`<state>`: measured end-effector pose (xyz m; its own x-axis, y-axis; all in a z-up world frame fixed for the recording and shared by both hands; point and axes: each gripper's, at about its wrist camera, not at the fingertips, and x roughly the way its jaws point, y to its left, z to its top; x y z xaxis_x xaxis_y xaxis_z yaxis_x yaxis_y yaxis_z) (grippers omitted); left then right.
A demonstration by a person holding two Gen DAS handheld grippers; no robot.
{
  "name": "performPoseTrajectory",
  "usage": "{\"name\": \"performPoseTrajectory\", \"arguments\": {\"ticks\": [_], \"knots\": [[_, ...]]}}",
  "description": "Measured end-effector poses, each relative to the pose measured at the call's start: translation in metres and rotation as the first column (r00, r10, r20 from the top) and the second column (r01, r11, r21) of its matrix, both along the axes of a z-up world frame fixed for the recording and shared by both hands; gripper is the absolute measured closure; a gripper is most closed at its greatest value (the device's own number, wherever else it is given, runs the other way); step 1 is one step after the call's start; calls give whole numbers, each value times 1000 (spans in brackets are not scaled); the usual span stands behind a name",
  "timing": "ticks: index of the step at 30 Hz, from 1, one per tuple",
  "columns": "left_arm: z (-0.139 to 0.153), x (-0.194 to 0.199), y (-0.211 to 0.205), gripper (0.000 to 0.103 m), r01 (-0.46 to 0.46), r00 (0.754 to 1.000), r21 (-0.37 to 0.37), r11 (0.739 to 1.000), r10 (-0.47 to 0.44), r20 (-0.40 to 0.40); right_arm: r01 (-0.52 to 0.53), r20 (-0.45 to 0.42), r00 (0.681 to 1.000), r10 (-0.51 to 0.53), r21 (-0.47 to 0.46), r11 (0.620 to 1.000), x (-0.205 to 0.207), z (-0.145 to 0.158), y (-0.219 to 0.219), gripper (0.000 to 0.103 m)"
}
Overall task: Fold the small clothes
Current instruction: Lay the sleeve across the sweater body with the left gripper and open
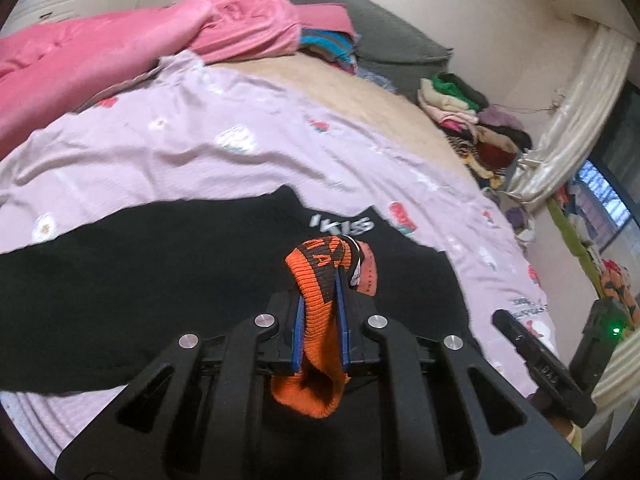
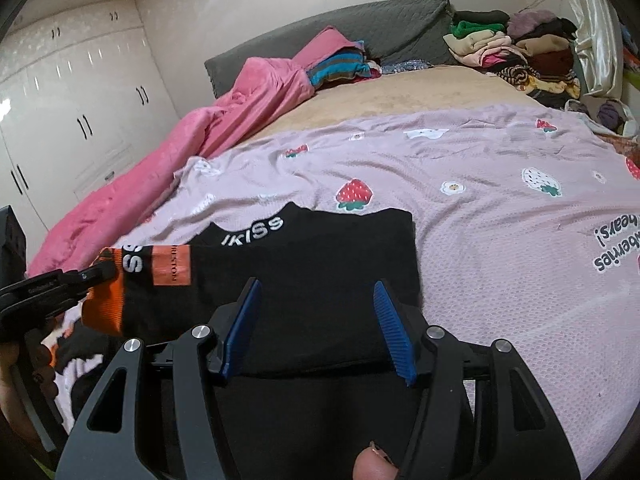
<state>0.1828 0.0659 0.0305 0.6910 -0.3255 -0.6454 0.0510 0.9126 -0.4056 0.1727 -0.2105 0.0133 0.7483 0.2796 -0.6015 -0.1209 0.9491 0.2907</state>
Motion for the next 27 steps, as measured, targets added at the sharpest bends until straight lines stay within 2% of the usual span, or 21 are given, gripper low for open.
{"name": "performPoseTrajectory", "arguments": {"ticks": [4,6,9,13,17,20,23,24,27], "knots": [[-15,2,10,95,-22,998,10,1000,23,-50,-19,-34,999,17,-60,998,7,-8,11,46],[-20,1,13,89,-59,996,60,996,63,-59,-28,-60,998,22,-93,995,13,-13,18,46],[-18,-3,17,89,-84,995,100,991,89,-39,-44,-92,995,32,-134,990,22,-22,26,46],[-20,-4,10,89,-54,997,121,991,60,-44,-61,-130,991,40,-163,985,30,-33,32,46],[-47,4,-1,85,1,988,140,990,21,-155,-69,-182,983,37,-173,982,37,-46,32,46],[-71,7,4,82,3,974,135,991,28,-227,-55,-227,974,12,-184,981,41,-56,28,46],[-65,2,9,81,-8,975,126,992,36,-219,-51,-232,973,7,-183,982,38,-55,27,46],[-63,0,11,78,-11,976,116,993,36,-214,-49,-222,975,9,-177,983,35,-52,27,46],[-52,-9,19,71,-22,979,111,994,44,-198,-58,-183,983,28,-158,986,29,-38,30,39]]}}
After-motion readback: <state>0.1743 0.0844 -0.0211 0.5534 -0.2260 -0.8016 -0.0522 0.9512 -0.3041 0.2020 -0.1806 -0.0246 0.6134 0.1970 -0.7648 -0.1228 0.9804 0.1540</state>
